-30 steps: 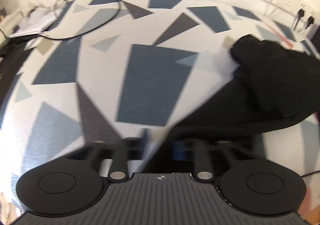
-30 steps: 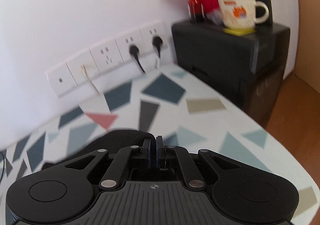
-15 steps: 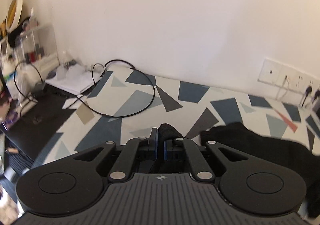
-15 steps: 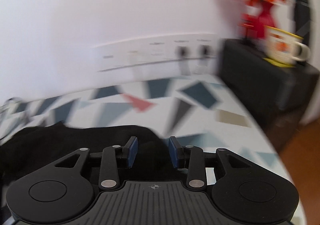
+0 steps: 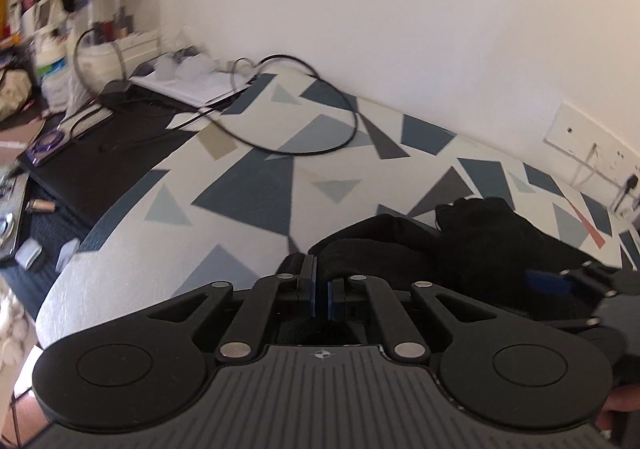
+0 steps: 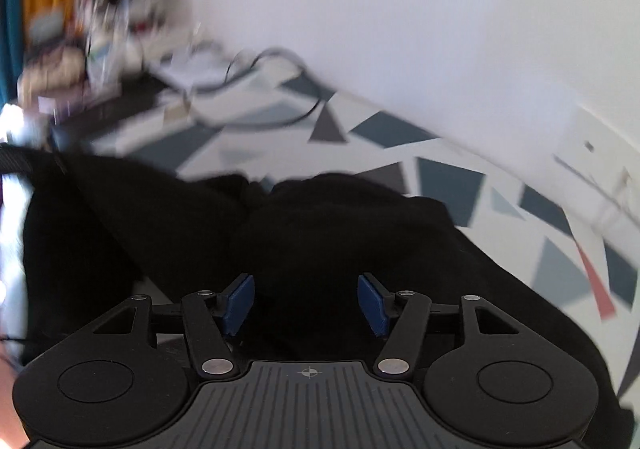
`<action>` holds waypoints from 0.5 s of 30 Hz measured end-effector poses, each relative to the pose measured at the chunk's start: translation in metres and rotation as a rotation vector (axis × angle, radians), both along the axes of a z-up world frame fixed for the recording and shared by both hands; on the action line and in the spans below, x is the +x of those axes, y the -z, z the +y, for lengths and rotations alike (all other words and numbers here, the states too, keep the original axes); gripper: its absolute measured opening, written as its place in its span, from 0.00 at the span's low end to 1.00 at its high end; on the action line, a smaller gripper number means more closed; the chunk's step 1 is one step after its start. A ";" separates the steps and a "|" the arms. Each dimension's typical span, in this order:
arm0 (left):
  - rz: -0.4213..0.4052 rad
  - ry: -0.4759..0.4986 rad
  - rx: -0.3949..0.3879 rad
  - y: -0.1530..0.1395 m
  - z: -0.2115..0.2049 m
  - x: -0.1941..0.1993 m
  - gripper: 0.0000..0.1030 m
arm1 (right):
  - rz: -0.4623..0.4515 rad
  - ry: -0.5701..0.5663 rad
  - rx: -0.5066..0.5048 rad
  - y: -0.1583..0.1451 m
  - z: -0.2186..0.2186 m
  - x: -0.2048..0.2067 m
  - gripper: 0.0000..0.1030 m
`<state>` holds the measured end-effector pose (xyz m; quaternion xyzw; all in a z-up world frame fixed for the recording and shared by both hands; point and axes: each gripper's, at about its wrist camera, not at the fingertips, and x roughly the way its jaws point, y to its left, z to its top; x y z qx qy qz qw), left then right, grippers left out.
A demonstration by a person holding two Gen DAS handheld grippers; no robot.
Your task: Fold clothes
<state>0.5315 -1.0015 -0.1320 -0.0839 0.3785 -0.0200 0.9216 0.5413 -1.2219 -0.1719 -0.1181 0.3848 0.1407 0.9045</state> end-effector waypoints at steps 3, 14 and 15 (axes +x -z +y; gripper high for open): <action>0.010 -0.071 -0.038 0.001 0.018 -0.001 0.05 | -0.033 0.077 0.065 -0.010 -0.016 0.007 0.16; 0.009 -0.180 -0.105 -0.002 0.053 0.019 0.05 | -0.327 0.844 0.184 -0.076 -0.211 -0.025 0.07; 0.004 -0.159 -0.105 -0.001 0.048 0.020 0.05 | -0.312 0.907 0.190 -0.072 -0.232 -0.032 0.07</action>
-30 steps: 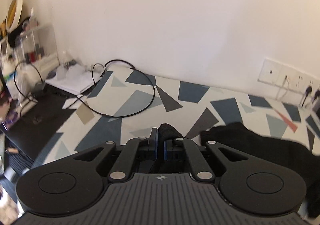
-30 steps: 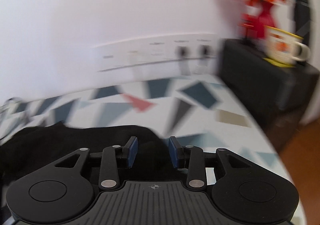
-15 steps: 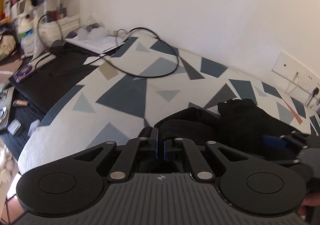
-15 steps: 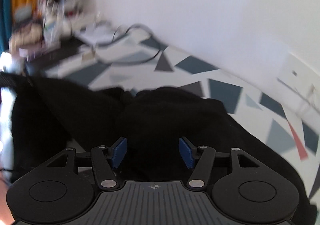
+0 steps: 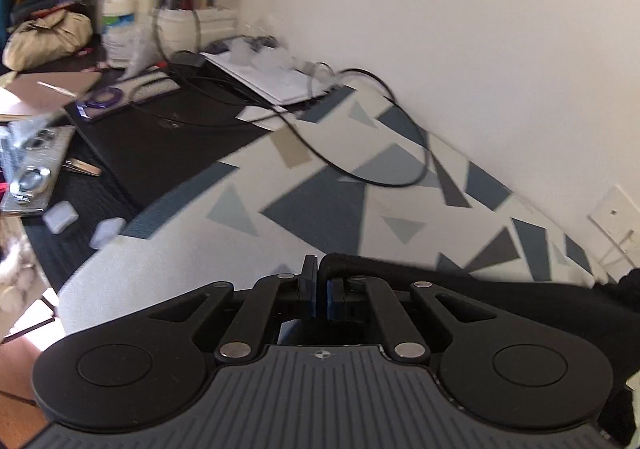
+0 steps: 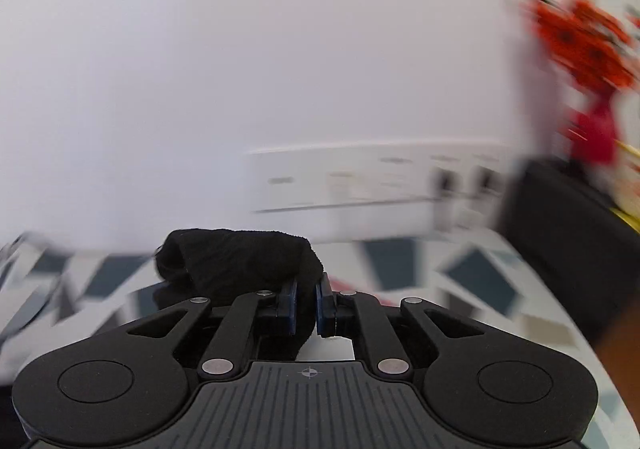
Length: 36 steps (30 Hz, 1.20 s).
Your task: Fold clothes
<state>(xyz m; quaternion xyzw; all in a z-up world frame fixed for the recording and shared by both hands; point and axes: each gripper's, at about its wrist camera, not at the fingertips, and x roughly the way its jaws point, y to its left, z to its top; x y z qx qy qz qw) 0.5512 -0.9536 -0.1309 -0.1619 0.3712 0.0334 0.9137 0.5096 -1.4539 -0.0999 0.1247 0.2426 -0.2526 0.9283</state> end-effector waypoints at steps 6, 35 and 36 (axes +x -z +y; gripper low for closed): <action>0.015 0.077 0.064 0.005 -0.035 0.011 0.05 | 0.118 0.118 0.143 0.038 -0.058 -0.056 0.20; -0.193 0.074 0.099 -0.060 -0.053 0.076 0.04 | 0.123 0.226 0.004 0.013 -0.040 -0.121 0.16; -0.195 0.083 0.100 -0.060 -0.056 0.077 0.04 | 0.079 0.273 -0.018 -0.002 -0.045 -0.127 0.16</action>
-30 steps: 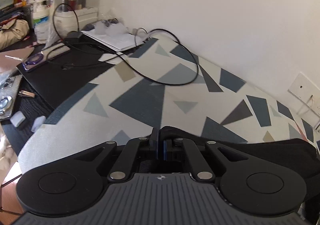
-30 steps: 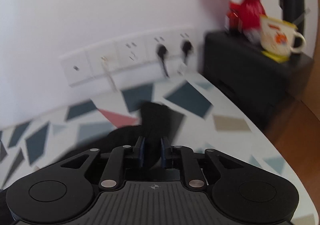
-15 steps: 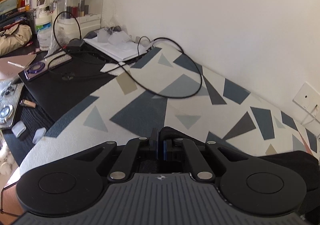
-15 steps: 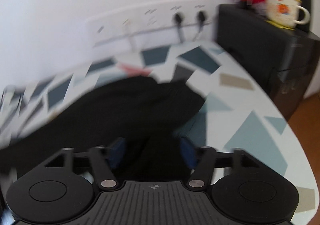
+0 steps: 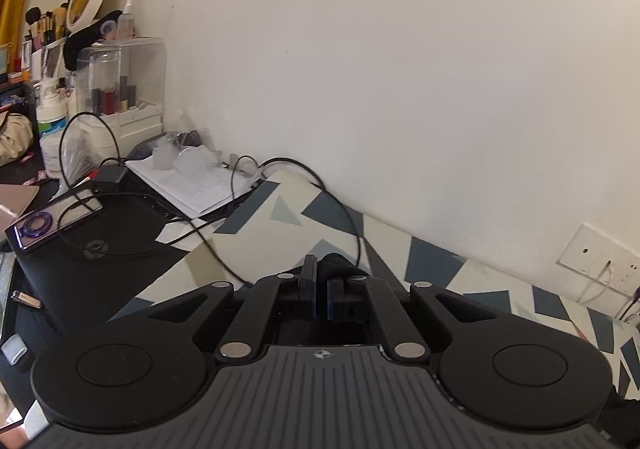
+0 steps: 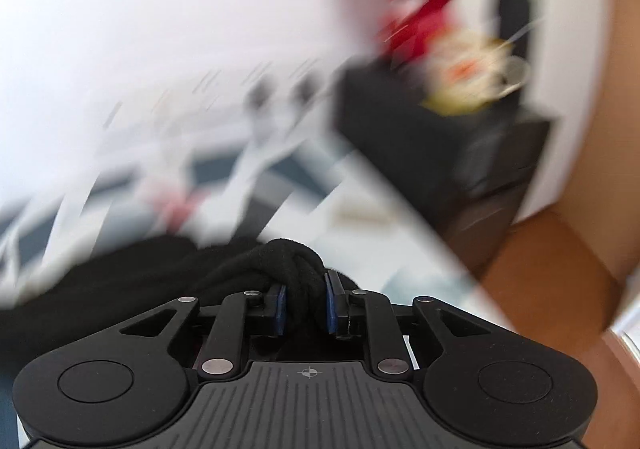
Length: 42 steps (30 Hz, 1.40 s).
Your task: Fold clothes
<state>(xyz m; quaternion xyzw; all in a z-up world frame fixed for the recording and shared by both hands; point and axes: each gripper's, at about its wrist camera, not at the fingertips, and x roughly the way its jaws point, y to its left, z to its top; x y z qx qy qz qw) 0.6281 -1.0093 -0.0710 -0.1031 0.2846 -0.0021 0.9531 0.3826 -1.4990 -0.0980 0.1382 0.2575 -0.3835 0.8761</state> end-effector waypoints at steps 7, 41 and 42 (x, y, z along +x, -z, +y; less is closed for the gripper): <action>0.083 0.077 0.012 0.028 -0.020 -0.008 0.05 | -0.139 0.071 -0.064 -0.055 -0.002 -0.020 0.16; 0.304 0.073 0.101 0.080 0.008 -0.071 0.60 | 0.212 -0.745 0.167 0.053 0.130 0.124 0.91; 0.295 0.077 0.109 0.078 0.006 -0.071 0.61 | 0.238 -0.723 0.144 0.059 0.120 0.121 0.91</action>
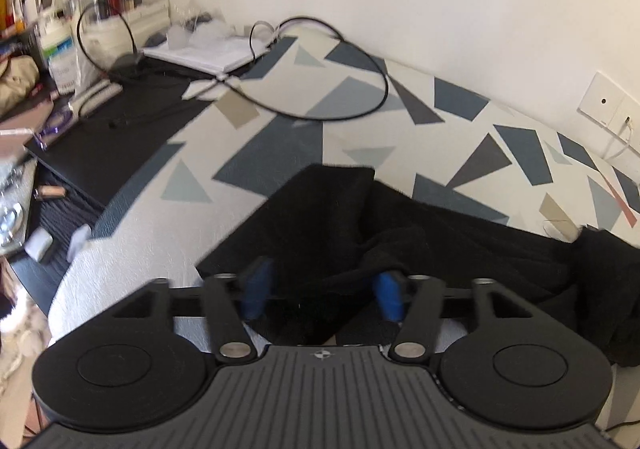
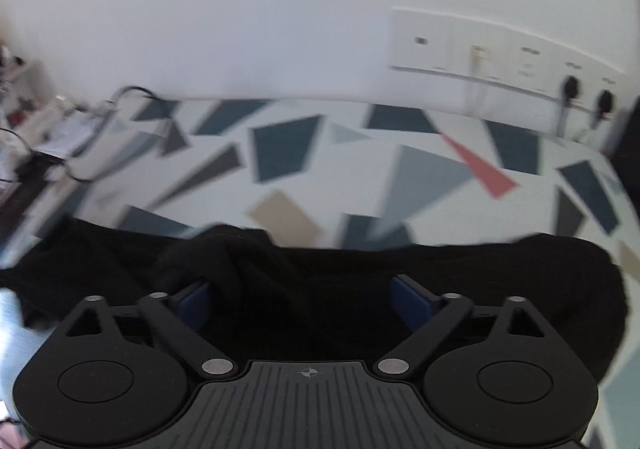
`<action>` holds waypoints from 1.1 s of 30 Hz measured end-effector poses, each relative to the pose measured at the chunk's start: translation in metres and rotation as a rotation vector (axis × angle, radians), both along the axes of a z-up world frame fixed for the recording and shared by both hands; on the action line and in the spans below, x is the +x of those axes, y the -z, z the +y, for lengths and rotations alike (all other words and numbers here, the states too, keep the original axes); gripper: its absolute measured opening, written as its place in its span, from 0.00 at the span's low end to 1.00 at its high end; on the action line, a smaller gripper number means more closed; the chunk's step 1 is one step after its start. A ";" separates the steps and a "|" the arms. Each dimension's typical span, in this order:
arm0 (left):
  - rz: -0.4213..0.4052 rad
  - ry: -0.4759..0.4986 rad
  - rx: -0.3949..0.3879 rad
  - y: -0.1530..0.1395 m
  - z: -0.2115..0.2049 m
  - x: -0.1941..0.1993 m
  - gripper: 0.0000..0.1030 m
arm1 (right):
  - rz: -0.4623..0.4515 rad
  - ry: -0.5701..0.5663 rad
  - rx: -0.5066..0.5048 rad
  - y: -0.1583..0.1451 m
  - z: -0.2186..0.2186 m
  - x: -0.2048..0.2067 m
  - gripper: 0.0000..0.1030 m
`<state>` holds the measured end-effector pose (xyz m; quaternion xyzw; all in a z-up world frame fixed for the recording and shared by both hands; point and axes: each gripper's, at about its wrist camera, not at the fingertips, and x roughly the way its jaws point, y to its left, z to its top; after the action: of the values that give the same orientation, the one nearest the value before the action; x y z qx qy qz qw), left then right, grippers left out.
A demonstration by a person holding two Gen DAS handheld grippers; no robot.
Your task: Fold clothes
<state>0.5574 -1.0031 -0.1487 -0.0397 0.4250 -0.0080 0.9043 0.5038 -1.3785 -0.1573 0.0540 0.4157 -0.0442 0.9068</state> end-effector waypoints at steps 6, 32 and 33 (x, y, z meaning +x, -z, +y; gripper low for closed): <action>0.014 0.028 0.009 -0.003 -0.016 0.007 0.63 | 0.064 0.072 0.022 0.039 -0.047 -0.001 0.99; 0.098 0.040 0.040 -0.009 -0.087 0.003 0.68 | -0.257 0.032 0.115 0.078 -0.066 0.030 0.99; 0.095 0.044 0.035 -0.010 -0.089 0.002 0.68 | -0.258 0.032 0.118 0.079 -0.066 0.029 0.99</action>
<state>0.5599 -1.0921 -0.1392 -0.0150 0.4682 -0.0184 0.8833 0.5329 -1.4448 -0.2360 0.1189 0.2966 -0.0271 0.9472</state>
